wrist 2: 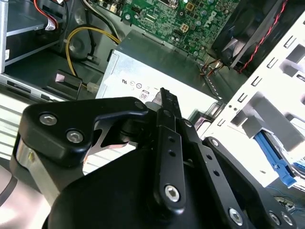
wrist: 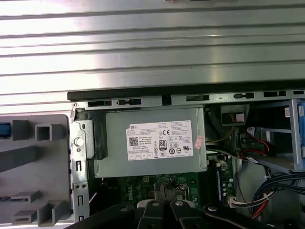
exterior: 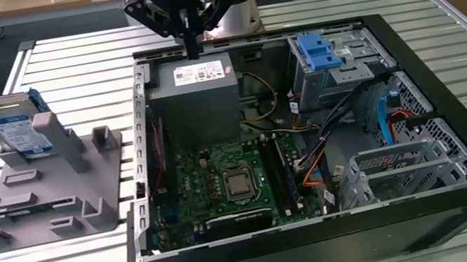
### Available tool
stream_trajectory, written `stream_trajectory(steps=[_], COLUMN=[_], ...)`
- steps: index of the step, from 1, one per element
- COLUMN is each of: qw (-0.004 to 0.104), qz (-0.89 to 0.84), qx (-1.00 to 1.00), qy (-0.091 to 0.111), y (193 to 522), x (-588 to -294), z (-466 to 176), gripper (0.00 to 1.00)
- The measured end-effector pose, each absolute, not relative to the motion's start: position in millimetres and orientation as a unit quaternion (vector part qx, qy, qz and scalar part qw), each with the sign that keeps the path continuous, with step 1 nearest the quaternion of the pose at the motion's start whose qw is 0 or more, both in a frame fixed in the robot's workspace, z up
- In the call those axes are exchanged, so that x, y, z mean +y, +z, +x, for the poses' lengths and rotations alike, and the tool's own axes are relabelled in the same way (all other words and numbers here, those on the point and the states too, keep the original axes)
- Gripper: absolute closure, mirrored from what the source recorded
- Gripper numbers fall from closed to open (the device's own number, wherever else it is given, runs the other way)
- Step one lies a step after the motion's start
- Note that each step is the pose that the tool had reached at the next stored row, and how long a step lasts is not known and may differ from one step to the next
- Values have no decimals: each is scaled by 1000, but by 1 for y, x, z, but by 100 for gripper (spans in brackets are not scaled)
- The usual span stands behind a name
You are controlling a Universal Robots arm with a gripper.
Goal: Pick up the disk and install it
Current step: 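Reach for the disk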
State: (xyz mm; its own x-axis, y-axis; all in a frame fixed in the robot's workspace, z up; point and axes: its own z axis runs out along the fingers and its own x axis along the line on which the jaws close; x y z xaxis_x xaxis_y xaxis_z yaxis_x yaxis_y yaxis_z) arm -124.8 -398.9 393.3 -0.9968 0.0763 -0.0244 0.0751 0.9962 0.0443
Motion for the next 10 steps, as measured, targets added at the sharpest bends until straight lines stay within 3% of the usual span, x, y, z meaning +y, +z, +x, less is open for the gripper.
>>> stream_trajectory(steps=[10], qw=[13], qz=[38], qx=[999], qy=[22], y=[393], x=[-399], z=[-129], gripper=[89])
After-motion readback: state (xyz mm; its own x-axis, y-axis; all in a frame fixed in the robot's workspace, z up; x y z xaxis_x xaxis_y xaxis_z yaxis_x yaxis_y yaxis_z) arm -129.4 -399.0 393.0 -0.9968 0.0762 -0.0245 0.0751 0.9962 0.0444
